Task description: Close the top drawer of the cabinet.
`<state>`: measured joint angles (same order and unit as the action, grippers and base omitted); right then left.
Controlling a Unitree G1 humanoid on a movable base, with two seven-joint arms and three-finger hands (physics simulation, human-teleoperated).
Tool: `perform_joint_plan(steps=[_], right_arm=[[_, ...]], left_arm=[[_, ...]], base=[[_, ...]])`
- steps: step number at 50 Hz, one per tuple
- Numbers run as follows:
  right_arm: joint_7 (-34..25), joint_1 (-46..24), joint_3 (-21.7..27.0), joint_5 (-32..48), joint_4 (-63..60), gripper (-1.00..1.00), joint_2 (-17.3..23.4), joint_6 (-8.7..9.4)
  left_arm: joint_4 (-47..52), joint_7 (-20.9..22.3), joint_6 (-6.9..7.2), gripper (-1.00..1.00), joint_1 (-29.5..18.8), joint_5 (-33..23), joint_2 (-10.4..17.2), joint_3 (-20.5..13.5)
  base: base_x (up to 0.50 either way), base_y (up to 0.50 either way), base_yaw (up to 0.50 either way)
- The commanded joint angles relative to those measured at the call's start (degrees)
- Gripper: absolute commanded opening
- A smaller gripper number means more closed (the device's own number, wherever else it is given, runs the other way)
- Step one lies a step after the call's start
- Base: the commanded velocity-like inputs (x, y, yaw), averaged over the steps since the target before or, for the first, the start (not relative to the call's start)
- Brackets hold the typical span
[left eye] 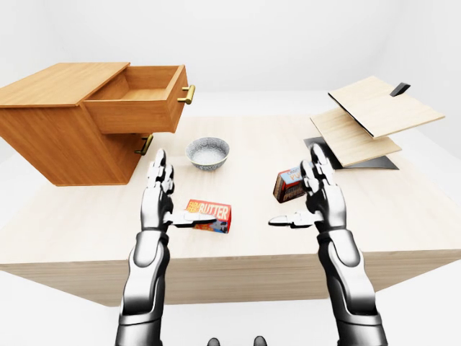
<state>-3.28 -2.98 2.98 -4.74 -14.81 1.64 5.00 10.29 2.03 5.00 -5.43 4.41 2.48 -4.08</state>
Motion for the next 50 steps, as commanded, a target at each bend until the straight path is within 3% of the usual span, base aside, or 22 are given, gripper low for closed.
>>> perform_joint_plan(steps=[1, 15, 28, 41, 50], right_arm=[[-0.22, -1.6, -0.2, -3.46, -12.58, 1.0, 0.06, 0.0], [-0.66, -0.34, -0.61, -1.28, -13.1, 1.0, -0.03, 0.0], [-1.71, 0.54, -1.37, -0.74, -13.63, 1.0, -0.17, 0.0], [-2.69, 0.99, -1.49, 0.17, -13.81, 1.0, -0.22, 0.0], [-2.46, 0.99, -1.43, -0.46, -13.77, 1.0, -0.36, 0.0]], left_arm=[[8.74, -0.03, 0.0, 1.0, -4.55, 1.87, 1.39, -1.54], [13.57, -0.43, 0.0, 1.0, -4.73, 1.88, 0.92, -0.67], [13.55, -0.18, 0.0, 1.0, -5.15, 1.36, 0.89, -0.33], [13.9, -0.27, 0.0, 1.0, -5.01, 1.19, 0.6, -0.1], [13.48, -0.19, 0.0, 1.0, -4.74, 1.09, 0.46, 0.1]], base=[[0.0, 0.0, 0.0], [0.01, -0.01, 0.0], [0.42, -0.32, 0.0], [0.5, 0.06, 0.0], [0.0, 0.0, 0.0]])
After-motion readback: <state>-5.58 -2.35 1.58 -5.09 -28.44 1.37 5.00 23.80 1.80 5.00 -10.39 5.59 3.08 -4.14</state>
